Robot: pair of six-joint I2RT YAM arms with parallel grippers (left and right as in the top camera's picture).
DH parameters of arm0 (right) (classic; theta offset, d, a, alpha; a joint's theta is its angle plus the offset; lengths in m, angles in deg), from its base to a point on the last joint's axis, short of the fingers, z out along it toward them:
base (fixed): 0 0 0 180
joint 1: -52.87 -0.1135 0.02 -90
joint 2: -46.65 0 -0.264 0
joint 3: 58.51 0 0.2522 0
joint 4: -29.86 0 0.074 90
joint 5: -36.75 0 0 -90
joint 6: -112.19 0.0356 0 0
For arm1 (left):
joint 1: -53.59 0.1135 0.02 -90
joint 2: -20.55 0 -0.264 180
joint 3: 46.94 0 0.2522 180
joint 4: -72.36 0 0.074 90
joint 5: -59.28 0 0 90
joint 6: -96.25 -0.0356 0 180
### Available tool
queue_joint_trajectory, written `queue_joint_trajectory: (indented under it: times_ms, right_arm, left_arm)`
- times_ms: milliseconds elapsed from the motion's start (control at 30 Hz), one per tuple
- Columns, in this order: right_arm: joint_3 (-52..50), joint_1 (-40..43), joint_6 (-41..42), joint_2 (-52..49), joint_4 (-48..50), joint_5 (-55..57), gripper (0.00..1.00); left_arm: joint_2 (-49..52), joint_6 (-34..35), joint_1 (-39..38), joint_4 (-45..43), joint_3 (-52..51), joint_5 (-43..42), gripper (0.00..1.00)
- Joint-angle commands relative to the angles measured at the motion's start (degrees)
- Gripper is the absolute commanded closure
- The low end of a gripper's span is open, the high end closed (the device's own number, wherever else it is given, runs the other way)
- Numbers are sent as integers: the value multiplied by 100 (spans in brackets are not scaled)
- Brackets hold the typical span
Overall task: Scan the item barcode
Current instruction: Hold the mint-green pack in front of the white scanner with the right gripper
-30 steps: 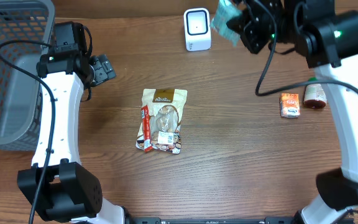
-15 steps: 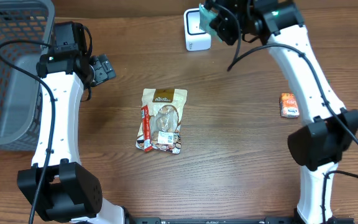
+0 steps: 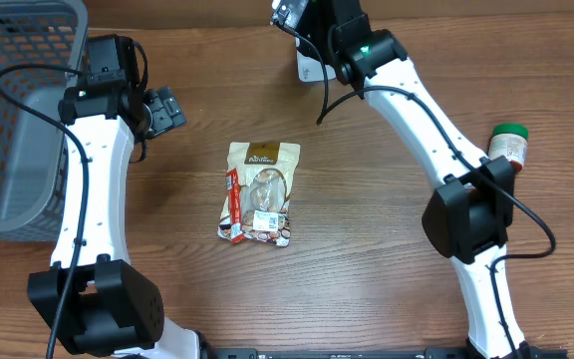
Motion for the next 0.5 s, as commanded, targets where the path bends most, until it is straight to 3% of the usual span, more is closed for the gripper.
queue_joint_trajectory:
  times_ms: [0, 467]
  right_arm:
    - [109, 37, -269, -210, 380, 737, 97]
    - [83, 4, -590, -835, 1095, 732, 96]
  left_arm:
    - [-13, -90, 11, -22, 70, 76, 0]
    - [-13, -90, 11, -22, 70, 76, 0]
